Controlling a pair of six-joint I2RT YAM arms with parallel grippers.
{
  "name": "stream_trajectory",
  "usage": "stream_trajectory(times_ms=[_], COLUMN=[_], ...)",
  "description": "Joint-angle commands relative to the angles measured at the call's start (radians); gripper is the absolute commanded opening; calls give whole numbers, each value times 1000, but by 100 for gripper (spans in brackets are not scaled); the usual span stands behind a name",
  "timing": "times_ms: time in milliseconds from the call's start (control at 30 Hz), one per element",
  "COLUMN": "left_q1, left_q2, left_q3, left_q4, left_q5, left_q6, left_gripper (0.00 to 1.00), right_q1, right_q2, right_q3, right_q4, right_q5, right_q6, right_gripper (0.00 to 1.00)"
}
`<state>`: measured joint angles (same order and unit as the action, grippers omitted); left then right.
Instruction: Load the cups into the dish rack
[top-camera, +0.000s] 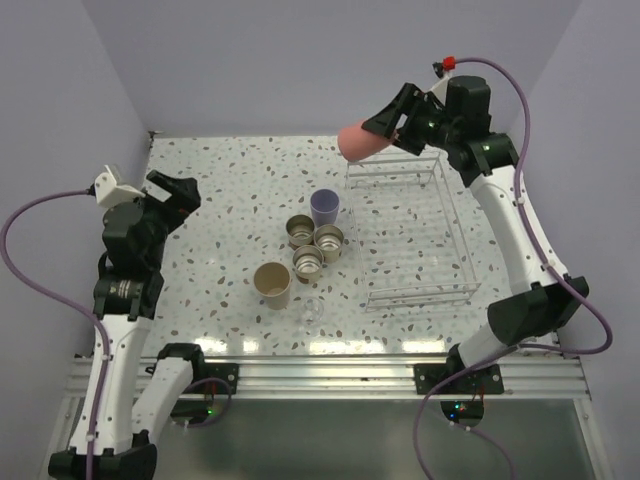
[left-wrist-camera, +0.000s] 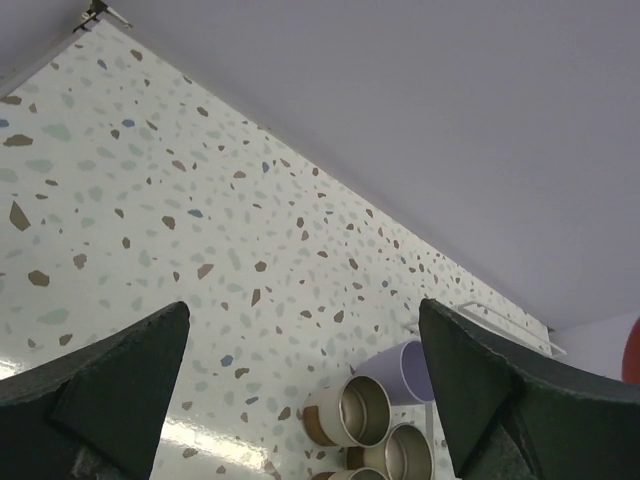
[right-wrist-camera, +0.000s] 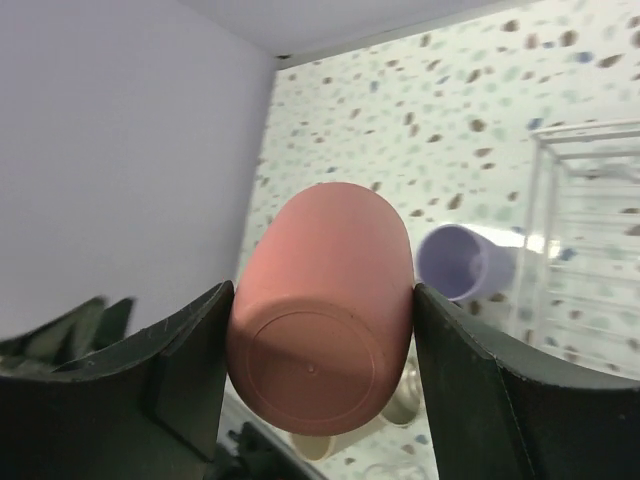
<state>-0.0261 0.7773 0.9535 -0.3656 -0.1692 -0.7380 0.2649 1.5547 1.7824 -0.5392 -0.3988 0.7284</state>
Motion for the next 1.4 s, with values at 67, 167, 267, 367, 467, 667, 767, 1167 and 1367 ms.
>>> stream_trajectory(times_ms=[67, 167, 267, 367, 467, 667, 767, 1167, 1367], left_q1=[5, -17, -46, -52, -52, -51, -49, -51, -51], left_q2=[-9, 34, -1, -12, 17, 57, 48, 99, 79], left_q3=[26, 94, 100, 108, 145, 208, 212, 277, 288], left_q4=[-33, -171, -237, -303, -374, -467, -476, -588, -615], left_q5=[25, -129, -206, -167, -107, 12, 60, 120, 126], left_q6=[159, 222, 269, 278, 282, 291, 299, 325, 331], left_gripper=[100, 100, 100, 100, 100, 100, 100, 100, 100], right_q1=[-9, -7, -9, -3, 20, 66, 83, 97, 102], right_q2=[100, 197, 307, 398, 439, 470, 452, 553, 590], right_q3=[213, 329, 444, 524, 555, 461, 349, 281, 279], right_q4=[-267, -373, -483, -548, -571, -510, -409, -271, -239], right_q5=[280, 353, 442, 509, 561, 597, 603, 592, 597], right_q6=[-225, -292, -336, -354, -374, -348, -319, -251, -235], right_gripper=[0, 0, 0, 0, 0, 0, 0, 0, 0])
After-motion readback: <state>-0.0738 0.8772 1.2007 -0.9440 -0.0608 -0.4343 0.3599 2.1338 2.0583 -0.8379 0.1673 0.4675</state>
